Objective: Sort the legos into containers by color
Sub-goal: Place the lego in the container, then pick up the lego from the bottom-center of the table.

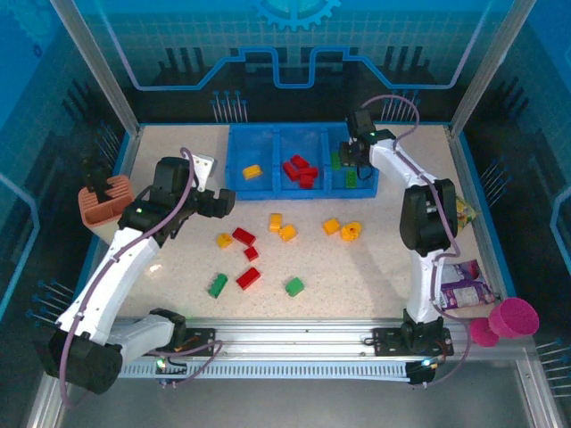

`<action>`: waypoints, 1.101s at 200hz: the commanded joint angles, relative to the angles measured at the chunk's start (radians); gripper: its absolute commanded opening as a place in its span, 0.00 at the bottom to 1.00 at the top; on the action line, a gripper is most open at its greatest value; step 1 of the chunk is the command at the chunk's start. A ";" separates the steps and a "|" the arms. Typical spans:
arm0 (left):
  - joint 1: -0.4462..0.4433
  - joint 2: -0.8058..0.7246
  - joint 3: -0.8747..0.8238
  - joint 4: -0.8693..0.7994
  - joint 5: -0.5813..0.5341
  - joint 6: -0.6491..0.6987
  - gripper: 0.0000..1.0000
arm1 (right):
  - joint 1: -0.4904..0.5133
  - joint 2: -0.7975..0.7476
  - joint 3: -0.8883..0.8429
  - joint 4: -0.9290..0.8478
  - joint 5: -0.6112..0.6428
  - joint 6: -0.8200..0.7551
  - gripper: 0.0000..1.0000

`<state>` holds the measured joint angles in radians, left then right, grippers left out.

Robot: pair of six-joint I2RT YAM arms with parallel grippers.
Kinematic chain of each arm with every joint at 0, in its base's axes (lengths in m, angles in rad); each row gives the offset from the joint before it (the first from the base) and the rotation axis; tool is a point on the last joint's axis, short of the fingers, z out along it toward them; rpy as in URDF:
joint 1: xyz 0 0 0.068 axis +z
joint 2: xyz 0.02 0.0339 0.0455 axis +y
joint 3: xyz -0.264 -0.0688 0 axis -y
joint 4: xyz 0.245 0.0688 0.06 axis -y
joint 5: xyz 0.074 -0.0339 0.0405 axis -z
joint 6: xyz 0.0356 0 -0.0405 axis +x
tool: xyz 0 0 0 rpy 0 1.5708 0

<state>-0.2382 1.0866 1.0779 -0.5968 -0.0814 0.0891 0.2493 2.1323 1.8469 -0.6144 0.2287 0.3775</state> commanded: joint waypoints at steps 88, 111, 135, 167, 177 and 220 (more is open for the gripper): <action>0.010 -0.032 0.027 -0.020 -0.025 0.032 0.99 | -0.016 0.275 0.401 -0.113 0.043 -0.084 0.39; 0.010 -0.038 0.025 -0.015 -0.027 0.031 0.99 | -0.016 0.214 0.346 -0.103 0.047 -0.074 0.47; 0.010 -0.042 0.028 -0.014 -0.025 0.028 0.99 | -0.014 0.061 0.209 -0.051 0.001 -0.040 0.50; 0.010 -0.064 0.024 -0.007 -0.025 0.026 0.99 | 0.013 -0.219 -0.034 -0.002 -0.048 0.034 0.57; 0.010 -0.074 0.019 -0.003 -0.025 0.026 0.99 | 0.034 -0.300 -0.107 -0.005 -0.047 0.046 0.60; 0.010 -0.112 0.012 0.002 -0.011 0.020 0.99 | 0.219 -0.598 -0.428 -0.014 -0.098 -0.011 0.71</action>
<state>-0.2382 1.0031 1.0779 -0.5995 -0.0925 0.1074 0.3580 1.6306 1.5658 -0.6140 0.1928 0.3889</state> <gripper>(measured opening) 0.992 0.685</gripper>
